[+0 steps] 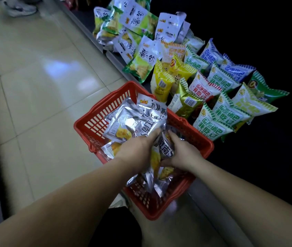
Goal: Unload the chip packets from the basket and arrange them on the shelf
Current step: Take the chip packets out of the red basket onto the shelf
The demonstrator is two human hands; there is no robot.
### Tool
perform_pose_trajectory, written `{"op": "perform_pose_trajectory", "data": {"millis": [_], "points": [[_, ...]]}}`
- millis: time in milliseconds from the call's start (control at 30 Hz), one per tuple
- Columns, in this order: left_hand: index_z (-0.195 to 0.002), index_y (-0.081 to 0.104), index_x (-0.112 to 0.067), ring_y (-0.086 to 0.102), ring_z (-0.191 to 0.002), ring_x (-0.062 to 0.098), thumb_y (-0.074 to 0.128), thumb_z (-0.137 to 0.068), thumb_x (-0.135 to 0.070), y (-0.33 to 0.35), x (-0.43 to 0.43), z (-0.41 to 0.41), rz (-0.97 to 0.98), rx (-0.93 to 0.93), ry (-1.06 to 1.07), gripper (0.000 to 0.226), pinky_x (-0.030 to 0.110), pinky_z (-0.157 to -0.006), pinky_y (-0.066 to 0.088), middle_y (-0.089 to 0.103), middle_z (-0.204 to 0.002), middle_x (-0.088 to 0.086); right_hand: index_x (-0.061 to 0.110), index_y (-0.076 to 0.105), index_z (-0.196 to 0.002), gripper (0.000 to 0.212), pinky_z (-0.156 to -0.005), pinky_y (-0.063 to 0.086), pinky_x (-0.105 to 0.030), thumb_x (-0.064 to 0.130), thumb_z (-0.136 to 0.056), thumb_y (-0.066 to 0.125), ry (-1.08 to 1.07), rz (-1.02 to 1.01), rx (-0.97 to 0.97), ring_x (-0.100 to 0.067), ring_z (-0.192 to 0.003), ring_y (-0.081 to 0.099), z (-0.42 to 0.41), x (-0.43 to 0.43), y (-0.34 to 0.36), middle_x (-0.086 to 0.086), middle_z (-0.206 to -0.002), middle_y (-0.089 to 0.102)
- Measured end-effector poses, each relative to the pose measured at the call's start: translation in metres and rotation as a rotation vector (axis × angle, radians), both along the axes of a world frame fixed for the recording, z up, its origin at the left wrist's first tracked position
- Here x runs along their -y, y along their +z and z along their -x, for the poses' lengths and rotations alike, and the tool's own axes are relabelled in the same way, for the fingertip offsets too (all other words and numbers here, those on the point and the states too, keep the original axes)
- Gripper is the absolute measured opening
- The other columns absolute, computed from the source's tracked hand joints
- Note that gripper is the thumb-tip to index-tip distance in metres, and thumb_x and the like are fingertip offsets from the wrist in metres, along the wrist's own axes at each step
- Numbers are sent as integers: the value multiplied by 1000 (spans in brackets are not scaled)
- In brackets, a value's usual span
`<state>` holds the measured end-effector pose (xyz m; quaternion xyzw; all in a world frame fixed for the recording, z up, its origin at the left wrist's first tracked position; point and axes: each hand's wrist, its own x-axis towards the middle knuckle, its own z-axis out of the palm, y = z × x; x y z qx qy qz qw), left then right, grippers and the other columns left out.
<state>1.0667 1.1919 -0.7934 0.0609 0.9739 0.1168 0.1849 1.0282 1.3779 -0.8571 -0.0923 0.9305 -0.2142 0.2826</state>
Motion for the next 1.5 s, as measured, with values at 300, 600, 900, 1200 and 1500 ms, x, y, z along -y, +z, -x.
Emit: {"op": "perform_pose_trajectory", "data": {"millis": [300,600,900,1200,1500], "points": [[-140,52,-45,69,-85,29,51,-97,-11,75,5,-11,-251,-270,142,55,35,-75,56,74,-100,3,55,31,-141,81,-77,54,-34,56,-77,79,13,109,-380,-19,-106,66,-14,-30,104,9,-120,65],[-135,67,-29,62,-56,11,51,-93,-2,171,-109,-45,-553,-441,-45,52,20,-55,45,71,-77,5,52,34,-142,78,-83,54,-36,48,-78,80,-327,16,-531,-23,-113,63,-80,-157,208,6,-124,66],[-141,62,-27,63,-66,10,47,-100,-5,110,-278,-31,-561,-253,-294,49,7,-58,41,74,-120,7,49,36,-137,66,-68,52,-33,39,-83,73,-854,4,-444,-20,-88,65,-137,-319,170,10,-110,67],[-157,28,-40,56,-128,34,61,-87,-5,21,-390,13,-194,-213,-430,85,43,-94,56,38,-158,8,50,20,-155,84,-86,45,-27,44,-90,72,-1290,400,-481,-16,-114,60,-129,-372,72,1,-140,56],[-154,42,-26,47,-139,21,59,-98,-16,-44,-382,-32,-424,179,-331,59,27,-112,39,44,-157,1,28,57,-142,48,-89,47,-29,35,-94,63,-1254,276,-211,-22,-110,63,-154,-384,36,1,-127,65]]}}
